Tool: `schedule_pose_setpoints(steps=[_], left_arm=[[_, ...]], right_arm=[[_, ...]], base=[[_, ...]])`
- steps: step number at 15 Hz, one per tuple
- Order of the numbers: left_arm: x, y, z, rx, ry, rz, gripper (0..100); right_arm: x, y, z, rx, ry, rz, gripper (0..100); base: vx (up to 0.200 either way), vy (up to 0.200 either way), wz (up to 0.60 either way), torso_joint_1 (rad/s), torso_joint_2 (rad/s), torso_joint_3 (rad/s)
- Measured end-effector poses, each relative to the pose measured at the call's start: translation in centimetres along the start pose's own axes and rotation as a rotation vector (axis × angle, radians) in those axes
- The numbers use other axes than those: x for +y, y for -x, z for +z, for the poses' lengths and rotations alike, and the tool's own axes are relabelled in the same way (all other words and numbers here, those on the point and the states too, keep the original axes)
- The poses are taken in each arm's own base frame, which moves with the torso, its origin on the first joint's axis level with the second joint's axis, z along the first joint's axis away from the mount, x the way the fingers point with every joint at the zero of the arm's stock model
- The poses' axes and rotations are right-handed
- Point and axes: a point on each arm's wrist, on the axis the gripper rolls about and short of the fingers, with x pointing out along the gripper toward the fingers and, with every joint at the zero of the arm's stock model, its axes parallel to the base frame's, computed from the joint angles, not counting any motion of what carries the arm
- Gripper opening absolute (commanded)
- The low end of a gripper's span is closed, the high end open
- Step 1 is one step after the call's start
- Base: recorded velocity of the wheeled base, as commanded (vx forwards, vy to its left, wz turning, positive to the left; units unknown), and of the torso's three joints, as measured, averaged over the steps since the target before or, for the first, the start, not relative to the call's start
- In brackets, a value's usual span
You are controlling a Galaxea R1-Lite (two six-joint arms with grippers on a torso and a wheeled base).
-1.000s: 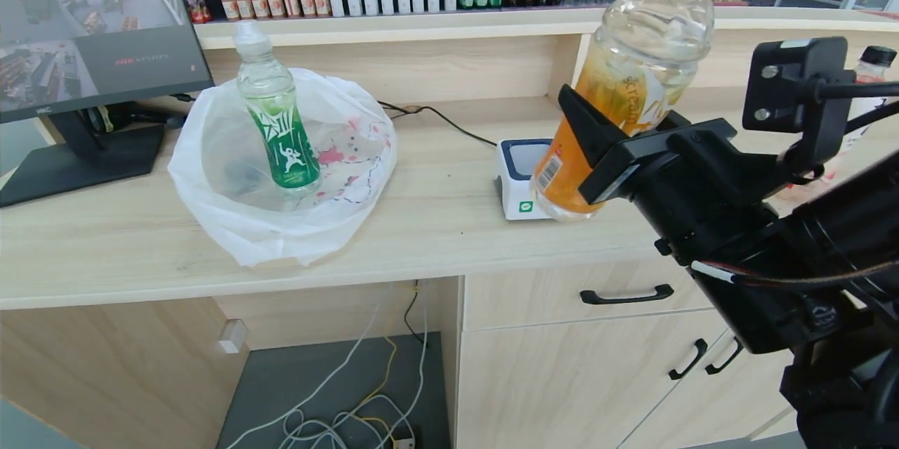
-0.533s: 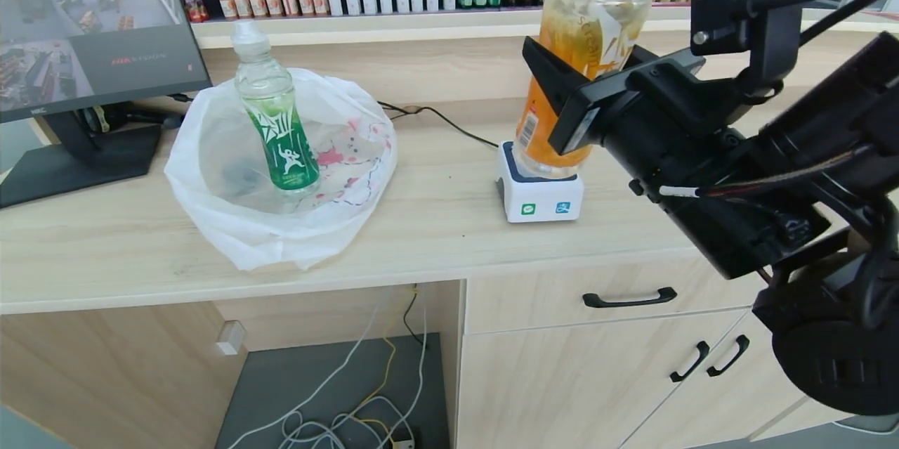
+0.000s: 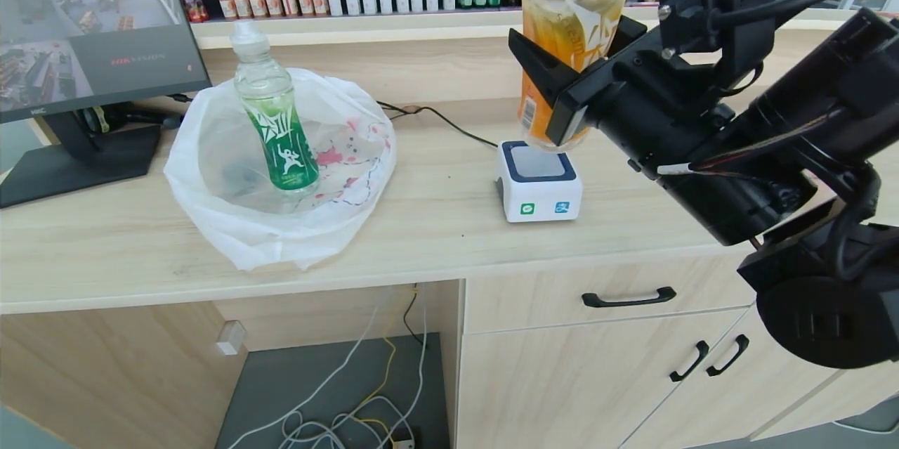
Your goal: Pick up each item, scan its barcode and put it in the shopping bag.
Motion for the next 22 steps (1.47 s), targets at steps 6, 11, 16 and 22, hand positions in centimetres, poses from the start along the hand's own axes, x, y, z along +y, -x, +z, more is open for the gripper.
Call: schedule_pose_setpoints(steps=[6, 11, 16, 22], left_arm=[[0.0, 0.0, 0.0, 0.0, 0.0, 0.0, 100], [0.0, 0.0, 0.0, 0.0, 0.0, 0.0, 100], [0.0, 0.0, 0.0, 0.0, 0.0, 0.0, 100], [0.0, 0.0, 0.0, 0.0, 0.0, 0.0, 100]], right_arm=[[-0.6, -0.5, -1.4, -0.064, 0.185, 0.173, 0], [-1.5, -1.0, -2.6, -0.104, 0.363, 0.235, 0], [-2.1, -1.3, -3.9, -0.164, 0.412, 0.254, 0], [-2.4, -0.9, -6.8, -0.21, 0.493, 0.381, 0]], base=[[0.0, 0.0, 0.0, 0.0, 0.0, 0.0], [0.0, 0.0, 0.0, 0.0, 0.0, 0.0], [0.0, 0.0, 0.0, 0.0, 0.0, 0.0], [0.0, 0.0, 0.0, 0.0, 0.0, 0.0]])
